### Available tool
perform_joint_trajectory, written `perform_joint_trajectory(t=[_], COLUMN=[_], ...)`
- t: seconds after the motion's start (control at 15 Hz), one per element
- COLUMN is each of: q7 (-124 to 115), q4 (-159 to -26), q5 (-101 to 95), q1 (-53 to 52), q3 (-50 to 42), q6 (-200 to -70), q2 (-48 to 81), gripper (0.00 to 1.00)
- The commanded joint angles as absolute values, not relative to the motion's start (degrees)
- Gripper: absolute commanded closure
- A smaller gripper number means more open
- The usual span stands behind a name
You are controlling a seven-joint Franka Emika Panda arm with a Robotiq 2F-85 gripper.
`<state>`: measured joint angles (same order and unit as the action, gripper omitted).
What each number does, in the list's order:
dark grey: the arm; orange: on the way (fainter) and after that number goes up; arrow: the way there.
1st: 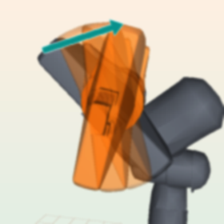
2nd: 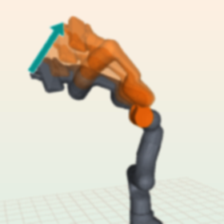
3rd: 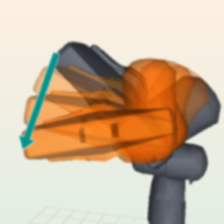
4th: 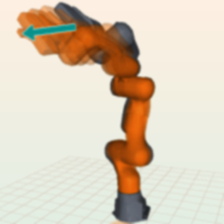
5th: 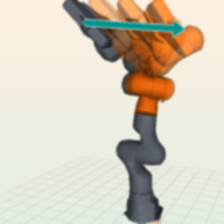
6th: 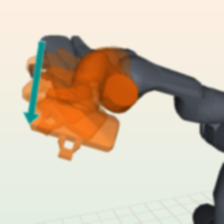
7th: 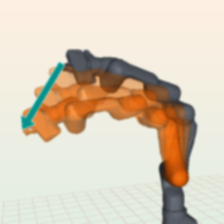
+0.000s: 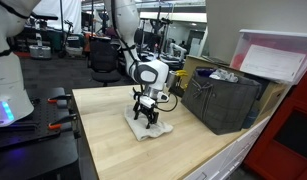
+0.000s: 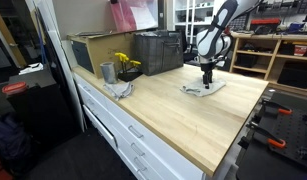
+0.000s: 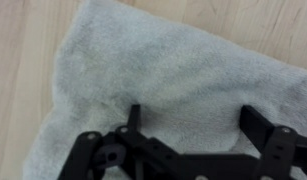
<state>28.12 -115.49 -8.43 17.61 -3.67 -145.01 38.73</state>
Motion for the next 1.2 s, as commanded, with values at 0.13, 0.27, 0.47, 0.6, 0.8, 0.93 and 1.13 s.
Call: perform_joint_trajectory(t=[0.13,0.27,0.47,0.6,0.8,0.93,1.13], q7=[23.3,20.4,15.1,11.2,4.6,-0.7,-9.3], q4=[-121.6,-123.1,-125.1,-126.3,-127.4,-127.6,-126.7], q5=[-10.3,-9.0,-8.6,-9.7,-13.1,-16.6,-21.5], q1=[16.0,15.3,12.6,9.6,3.8,-0.1,-5.0], q3=[-6.5,-6.4,-6.0,-6.1,-7.1,-8.4,-11.4], q6=[-148.7,-147.5,-147.4,-147.7,-149.0,-150.4,-151.5], q2=[30.9,28.1,25.3,24.4,25.0,26.2,28.6], gripper=[0.0,0.0,0.0,0.0,0.0,0.0,0.0])
